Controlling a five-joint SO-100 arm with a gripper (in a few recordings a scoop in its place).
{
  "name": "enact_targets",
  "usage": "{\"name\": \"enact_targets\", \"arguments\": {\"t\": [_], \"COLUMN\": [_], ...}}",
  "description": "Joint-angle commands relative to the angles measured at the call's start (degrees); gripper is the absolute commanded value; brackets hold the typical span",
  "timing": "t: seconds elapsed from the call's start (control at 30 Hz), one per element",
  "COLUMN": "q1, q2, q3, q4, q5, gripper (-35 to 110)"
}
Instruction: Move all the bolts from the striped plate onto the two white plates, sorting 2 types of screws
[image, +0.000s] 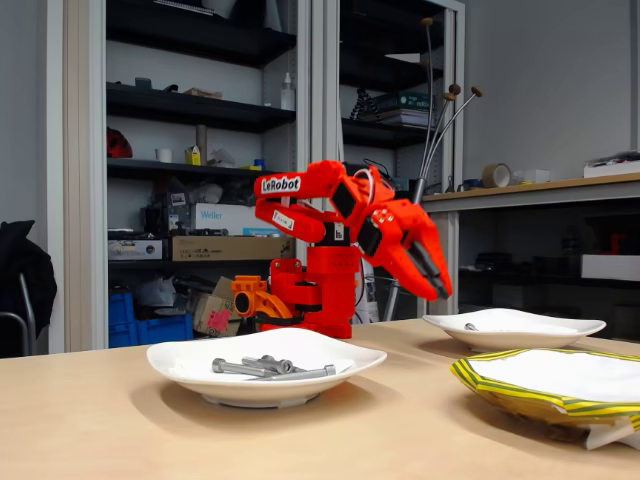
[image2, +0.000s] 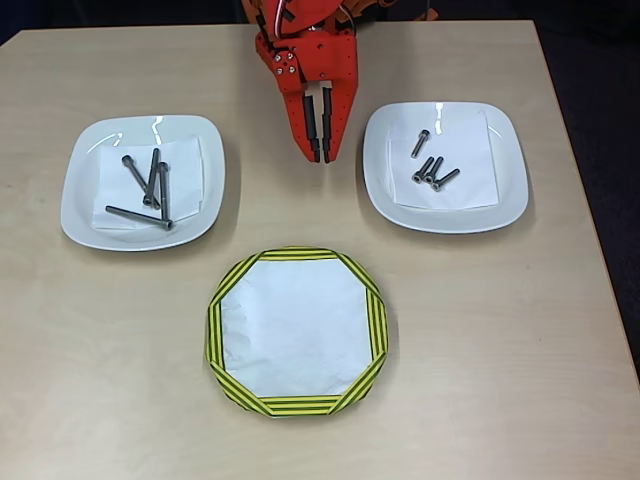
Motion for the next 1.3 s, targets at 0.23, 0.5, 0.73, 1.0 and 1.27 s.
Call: {"name": "enact_targets", "arguments": {"t": [0.23,0.5,0.73,1.0,1.27], "q1": [4.04,6.06,6.33,6.59,6.59], "q2": [17.40,17.31,17.31,17.31,17.31], "q3": [4.04,4.66,5.98,9.40,9.40], "q4": [21.53,29.53,29.09,27.33,27.33], "q5": [-11.16,-15.64,-22.24,-24.87,-24.87], "gripper": [0,0,0,0,0]}}
